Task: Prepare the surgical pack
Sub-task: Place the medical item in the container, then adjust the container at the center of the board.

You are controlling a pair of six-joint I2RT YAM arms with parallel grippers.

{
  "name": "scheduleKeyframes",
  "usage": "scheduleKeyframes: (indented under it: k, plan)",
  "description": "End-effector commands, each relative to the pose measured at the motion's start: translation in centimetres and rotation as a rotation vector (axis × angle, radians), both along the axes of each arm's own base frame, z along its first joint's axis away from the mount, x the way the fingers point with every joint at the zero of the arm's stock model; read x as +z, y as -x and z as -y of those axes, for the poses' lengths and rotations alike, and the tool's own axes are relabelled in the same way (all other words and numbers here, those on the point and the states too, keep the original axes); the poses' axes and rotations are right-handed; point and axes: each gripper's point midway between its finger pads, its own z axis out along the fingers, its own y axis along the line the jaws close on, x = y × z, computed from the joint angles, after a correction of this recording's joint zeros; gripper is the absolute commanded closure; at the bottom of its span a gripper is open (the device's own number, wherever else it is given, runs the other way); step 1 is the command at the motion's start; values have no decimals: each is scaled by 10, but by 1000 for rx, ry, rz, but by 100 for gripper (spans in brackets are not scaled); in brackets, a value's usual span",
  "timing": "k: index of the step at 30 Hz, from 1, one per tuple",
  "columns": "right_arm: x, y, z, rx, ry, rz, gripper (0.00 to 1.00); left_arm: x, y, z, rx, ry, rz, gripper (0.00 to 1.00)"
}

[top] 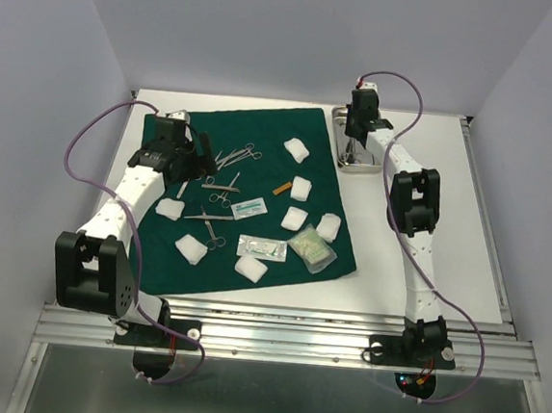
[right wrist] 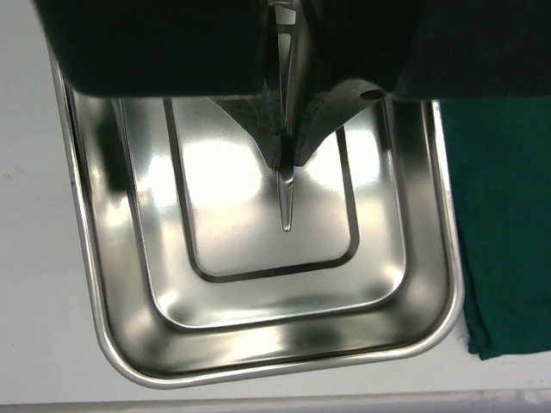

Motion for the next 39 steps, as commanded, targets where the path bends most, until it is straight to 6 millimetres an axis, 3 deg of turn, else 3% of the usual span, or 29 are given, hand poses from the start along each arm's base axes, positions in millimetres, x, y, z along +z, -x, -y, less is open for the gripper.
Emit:
scheduleKeyframes:
  k: [1,3,5,7,11,12,16,19,24,27,39]
  plan:
    - [23,-11,1,33,53,65,98,19,-12,4,-13,10,48,1]
    - [17,-9,0,47,63,55,98,16,-14,7,-17,17,39,1]
    - [10,-7,0,59,69,41,91,16,-15,7,-18,21,37,1]
    - [8,-6,-2,71,70,34,74,16,-16,9,-23,27,35,1]
    - [15,-6,-3,61,48,46,50,16,-17,9,-24,28,35,1]
    - [24,-7,3,44,37,59,49,15,-16,8,-22,21,33,1]
    - [50,-7,-5,61,-17,95,48,16,-17,-3,-4,-35,29,1]
    - [57,-3,-7,68,-35,93,47,18,-16,-5,-2,-51,29,1]
    - [43,8,-10,76,-64,59,38,18,-14,-3,-1,-40,29,1]
    - [33,15,-15,101,-82,31,38,16,-12,-3,-1,-35,25,1]
    - [27,31,-43,180,-169,13,41,14,-10,1,-6,-5,25,1]
